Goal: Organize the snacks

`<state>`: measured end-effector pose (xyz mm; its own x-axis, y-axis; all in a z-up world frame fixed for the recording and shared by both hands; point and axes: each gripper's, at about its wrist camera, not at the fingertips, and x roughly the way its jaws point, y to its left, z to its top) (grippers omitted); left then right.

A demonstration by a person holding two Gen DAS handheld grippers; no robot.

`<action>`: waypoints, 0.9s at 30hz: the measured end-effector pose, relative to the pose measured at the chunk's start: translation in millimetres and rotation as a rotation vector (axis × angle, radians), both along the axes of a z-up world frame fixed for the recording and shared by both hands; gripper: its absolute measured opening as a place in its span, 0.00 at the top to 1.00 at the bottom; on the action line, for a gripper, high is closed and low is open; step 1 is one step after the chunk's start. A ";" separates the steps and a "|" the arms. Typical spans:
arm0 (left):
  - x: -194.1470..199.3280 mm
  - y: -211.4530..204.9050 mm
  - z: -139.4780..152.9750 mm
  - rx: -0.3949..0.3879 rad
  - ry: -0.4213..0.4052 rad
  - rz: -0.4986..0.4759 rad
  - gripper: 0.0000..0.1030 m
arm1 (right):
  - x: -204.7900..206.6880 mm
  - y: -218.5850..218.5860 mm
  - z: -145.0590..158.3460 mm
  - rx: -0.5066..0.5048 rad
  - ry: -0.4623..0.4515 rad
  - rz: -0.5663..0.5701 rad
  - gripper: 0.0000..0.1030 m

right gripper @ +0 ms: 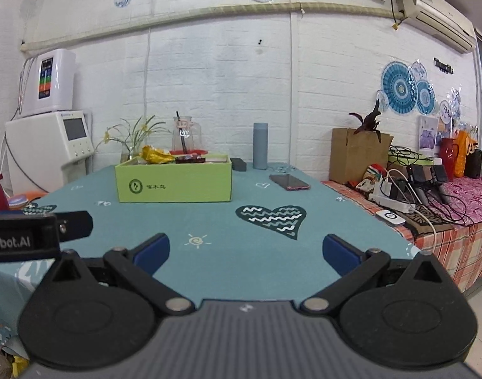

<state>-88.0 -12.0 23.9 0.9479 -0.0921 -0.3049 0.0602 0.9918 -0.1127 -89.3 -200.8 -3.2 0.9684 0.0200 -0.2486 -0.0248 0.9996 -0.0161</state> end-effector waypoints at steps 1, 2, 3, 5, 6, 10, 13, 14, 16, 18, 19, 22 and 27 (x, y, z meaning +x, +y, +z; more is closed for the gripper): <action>-1.1 -1.2 0.5 0.003 -0.004 0.005 0.10 | -1.4 -3.0 0.0 0.006 -0.004 0.000 0.01; -1.1 -2.6 0.7 0.010 -0.005 0.011 0.10 | -2.3 -5.9 -0.8 0.012 -0.001 0.001 0.00; -0.3 -4.6 0.1 0.015 -0.002 0.013 0.10 | -2.9 -9.5 -2.4 0.017 0.004 0.001 0.01; 1.4 -8.5 -2.6 0.020 0.015 0.013 0.10 | -4.3 -15.3 -6.3 0.017 0.024 -0.009 0.00; 2.3 -10.4 -4.0 0.022 0.025 0.009 0.10 | -6.2 -18.2 -8.5 0.014 0.032 -0.009 0.00; -2.4 -14.5 -12.0 0.016 0.054 -0.009 0.10 | -18.9 -32.0 -14.9 0.034 0.027 -0.004 0.00; -7.8 -15.4 -18.4 0.018 0.063 -0.013 0.10 | -29.6 -39.3 -16.1 0.056 0.004 -0.016 0.00; -7.2 -15.6 -20.0 0.022 0.069 -0.014 0.10 | -32.3 -39.9 -16.3 0.057 -0.002 -0.018 0.00; -4.4 -16.5 -22.0 0.027 0.079 -0.005 0.10 | -31.2 -42.9 -15.7 0.055 -0.001 -0.024 0.00; -0.3 -18.1 -22.5 0.039 0.091 0.018 0.10 | -30.6 -45.4 -16.5 0.060 -0.001 -0.030 0.00; -0.2 -18.4 -22.9 0.042 0.091 0.021 0.10 | -30.7 -46.2 -17.2 0.064 0.002 -0.029 0.00; -2.7 -19.4 -24.7 0.048 0.088 0.017 0.10 | -28.6 -49.5 -20.1 0.081 0.019 -0.018 0.00; -2.1 -22.7 -27.2 0.081 0.089 0.020 0.11 | -28.3 -48.8 -22.0 0.094 0.031 -0.005 0.00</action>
